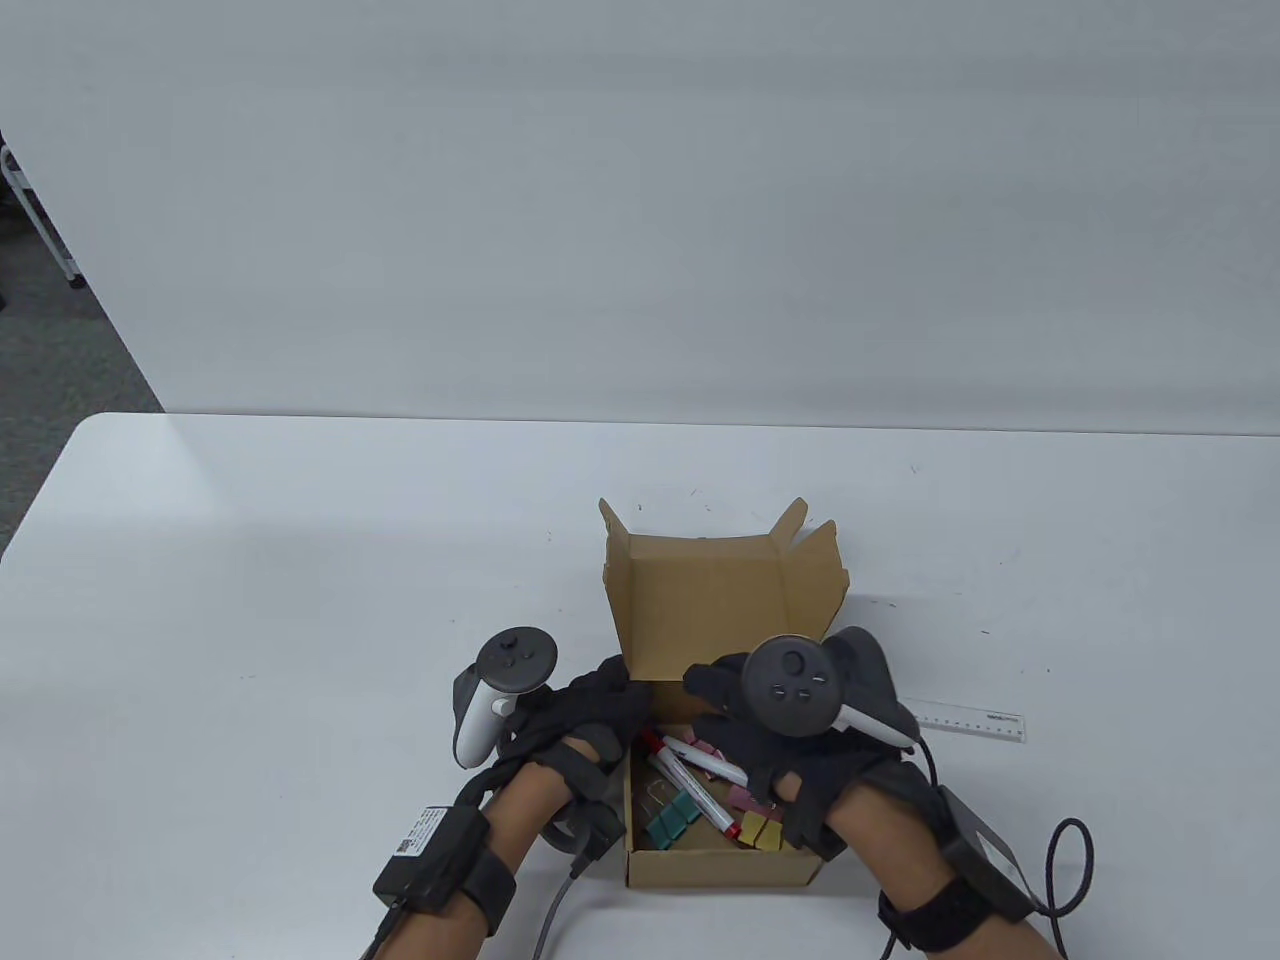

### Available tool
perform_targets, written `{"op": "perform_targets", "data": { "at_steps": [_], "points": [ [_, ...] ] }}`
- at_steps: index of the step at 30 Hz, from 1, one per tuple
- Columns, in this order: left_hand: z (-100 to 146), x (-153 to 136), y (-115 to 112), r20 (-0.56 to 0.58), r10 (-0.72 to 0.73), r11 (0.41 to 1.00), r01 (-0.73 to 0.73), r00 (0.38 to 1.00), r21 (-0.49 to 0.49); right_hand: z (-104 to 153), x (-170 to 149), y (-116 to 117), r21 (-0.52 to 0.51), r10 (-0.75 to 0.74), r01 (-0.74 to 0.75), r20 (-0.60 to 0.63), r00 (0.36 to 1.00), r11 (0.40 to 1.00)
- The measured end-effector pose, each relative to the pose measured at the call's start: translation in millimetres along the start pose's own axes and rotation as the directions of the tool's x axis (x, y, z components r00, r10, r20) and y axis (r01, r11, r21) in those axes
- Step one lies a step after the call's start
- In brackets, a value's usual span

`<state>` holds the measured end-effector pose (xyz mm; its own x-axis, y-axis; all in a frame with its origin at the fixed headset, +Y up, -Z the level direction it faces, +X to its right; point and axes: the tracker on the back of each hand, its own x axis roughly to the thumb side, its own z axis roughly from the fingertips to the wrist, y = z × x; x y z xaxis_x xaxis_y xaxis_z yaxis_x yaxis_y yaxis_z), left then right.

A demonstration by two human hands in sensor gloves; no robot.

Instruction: Open four flaps of mailer box and unpack office supplies

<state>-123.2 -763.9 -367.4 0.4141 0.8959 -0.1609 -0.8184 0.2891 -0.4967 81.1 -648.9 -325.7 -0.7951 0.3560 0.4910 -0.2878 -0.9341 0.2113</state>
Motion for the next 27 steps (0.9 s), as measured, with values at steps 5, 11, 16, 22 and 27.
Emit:
{"op": "perform_targets", "data": {
  "at_steps": [5,11,16,22,27],
  "points": [
    [0,0,0,0.001,0.0,1.0,0.0,1.0,0.0,-18,5,40,0.206,0.174,-0.158,-0.059,0.983,0.966],
    [1,0,0,0.002,0.003,1.0,-0.003,1.0,-0.001,-30,5,52,0.347,0.304,-0.236,-0.155,0.94,0.908],
    [1,0,0,0.002,0.002,1.0,-0.002,1.0,-0.002,-43,-4,60,0.45,0.316,-0.196,-0.207,0.926,0.871],
    [1,-1,-1,0.004,0.006,1.0,-0.006,1.0,-0.002,-58,11,77,0.557,0.396,-0.249,-0.158,0.905,0.792],
    [1,-1,-1,0.004,0.013,1.0,-0.013,1.0,-0.003,-67,17,85,0.597,0.445,-0.267,-0.17,0.879,0.756]
  ]
}}
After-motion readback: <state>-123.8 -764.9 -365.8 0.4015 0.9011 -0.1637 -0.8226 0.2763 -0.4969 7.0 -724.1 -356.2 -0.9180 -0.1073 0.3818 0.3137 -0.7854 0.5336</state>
